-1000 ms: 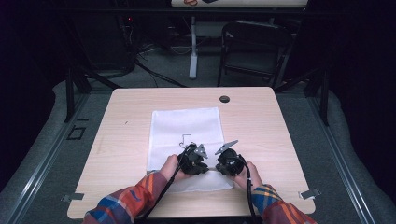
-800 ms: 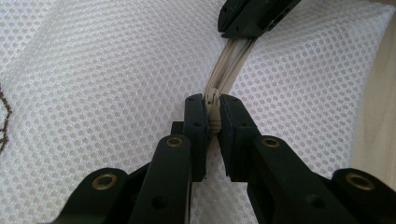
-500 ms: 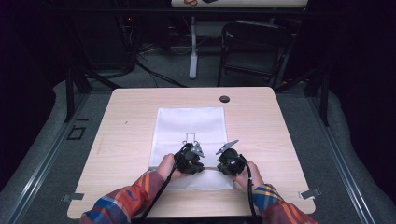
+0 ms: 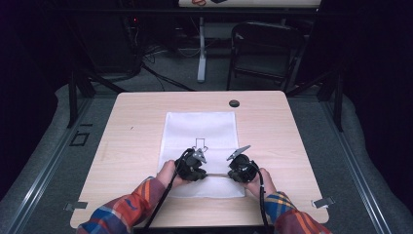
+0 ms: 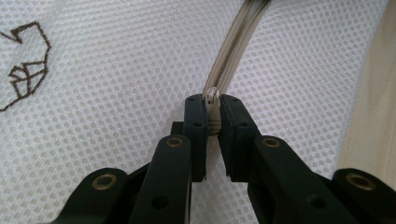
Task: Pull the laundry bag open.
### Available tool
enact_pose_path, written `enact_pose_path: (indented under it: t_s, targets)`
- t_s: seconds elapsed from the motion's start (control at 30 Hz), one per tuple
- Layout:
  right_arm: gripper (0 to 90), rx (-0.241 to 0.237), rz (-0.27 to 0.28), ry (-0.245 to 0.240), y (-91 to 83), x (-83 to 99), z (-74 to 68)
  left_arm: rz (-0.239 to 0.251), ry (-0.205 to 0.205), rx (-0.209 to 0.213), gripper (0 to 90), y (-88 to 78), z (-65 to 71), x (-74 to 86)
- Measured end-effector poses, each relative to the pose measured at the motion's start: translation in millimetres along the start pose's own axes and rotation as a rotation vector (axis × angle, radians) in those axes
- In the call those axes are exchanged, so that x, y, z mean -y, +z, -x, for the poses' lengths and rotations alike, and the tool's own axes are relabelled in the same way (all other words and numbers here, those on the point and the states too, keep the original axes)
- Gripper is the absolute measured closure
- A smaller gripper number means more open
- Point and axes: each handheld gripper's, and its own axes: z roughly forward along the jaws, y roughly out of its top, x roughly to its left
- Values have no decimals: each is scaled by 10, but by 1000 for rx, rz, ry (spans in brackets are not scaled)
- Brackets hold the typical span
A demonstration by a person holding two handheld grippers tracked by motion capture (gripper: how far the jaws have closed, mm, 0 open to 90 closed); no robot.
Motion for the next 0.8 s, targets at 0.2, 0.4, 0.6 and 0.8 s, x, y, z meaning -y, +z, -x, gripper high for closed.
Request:
enact_pose_path:
  t_s: [0.2, 0.4, 0.6, 0.8]
  targets:
    - [883, -2, -1, 1, -2, 1, 4, -5, -11, -9, 817, -48, -30, 62]
    - [883, 1, 0, 3, 0, 0, -1, -10, -30, -13, 817, -96, -64, 135]
    - [883, 0, -2, 0, -2, 0, 2, -8, -43, -19, 816, -131, -93, 194]
    - [883, 0, -1, 1, 0, -1, -1, -10, -59, -22, 817, -174, -120, 250]
